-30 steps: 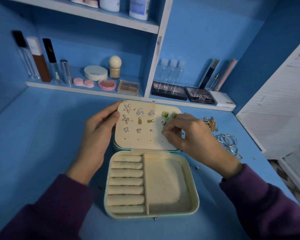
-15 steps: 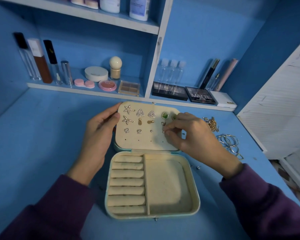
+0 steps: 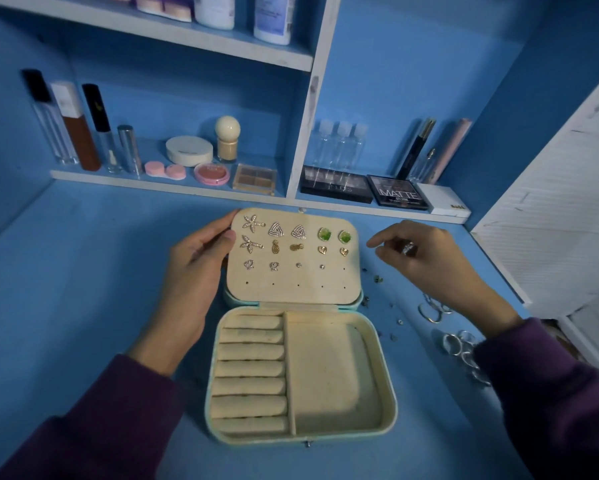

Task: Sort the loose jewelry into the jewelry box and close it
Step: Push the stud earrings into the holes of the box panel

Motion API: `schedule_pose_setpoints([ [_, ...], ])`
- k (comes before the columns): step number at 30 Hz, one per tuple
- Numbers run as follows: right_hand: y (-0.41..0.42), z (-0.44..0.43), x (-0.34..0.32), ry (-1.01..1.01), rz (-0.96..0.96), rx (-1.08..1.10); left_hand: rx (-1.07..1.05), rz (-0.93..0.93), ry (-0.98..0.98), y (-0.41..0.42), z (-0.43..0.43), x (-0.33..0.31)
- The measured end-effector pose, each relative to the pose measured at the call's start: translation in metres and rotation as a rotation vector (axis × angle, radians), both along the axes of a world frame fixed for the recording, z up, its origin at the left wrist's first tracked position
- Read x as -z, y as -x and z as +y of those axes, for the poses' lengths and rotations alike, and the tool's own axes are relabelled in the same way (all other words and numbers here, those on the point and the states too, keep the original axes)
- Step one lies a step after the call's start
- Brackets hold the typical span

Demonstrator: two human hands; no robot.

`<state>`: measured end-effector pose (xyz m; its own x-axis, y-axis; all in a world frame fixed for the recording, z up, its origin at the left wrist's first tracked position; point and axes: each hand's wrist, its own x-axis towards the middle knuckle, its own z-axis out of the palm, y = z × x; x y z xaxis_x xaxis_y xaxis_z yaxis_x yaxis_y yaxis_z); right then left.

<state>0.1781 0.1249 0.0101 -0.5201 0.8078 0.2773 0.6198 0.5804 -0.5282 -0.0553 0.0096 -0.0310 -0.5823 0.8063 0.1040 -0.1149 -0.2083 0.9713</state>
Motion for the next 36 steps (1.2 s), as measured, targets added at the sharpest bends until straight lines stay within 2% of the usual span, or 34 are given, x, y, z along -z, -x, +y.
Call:
schedule_pose_setpoints([
  [5,-0.012,0.021,0.007,0.046,-0.173,0.01,-0.003,0.004,0.008,0.0,0.002,0.001],
  [9,-0.015,0.025,0.015,0.041,-0.239,-0.031,-0.006,0.001,0.014,0.001,0.002,0.001],
  [14,-0.014,0.025,0.027,-0.057,-0.345,-0.066,-0.015,-0.013,0.023,0.001,0.003,0.003],
  [20,-0.008,0.018,0.027,-0.104,-0.394,-0.011,-0.008,-0.009,0.021,0.001,0.002,0.002],
  [25,-0.005,0.017,0.03,-0.177,-0.388,-0.011,-0.002,-0.017,0.02,0.001,0.002,0.002],
  [29,-0.006,0.017,0.032,-0.187,-0.314,-0.029,-0.003,-0.02,0.019,0.001,0.001,0.001],
  [36,-0.019,0.004,0.031,-0.17,-0.238,-0.191,-0.002,-0.016,0.03,0.001,0.001,0.001],
])
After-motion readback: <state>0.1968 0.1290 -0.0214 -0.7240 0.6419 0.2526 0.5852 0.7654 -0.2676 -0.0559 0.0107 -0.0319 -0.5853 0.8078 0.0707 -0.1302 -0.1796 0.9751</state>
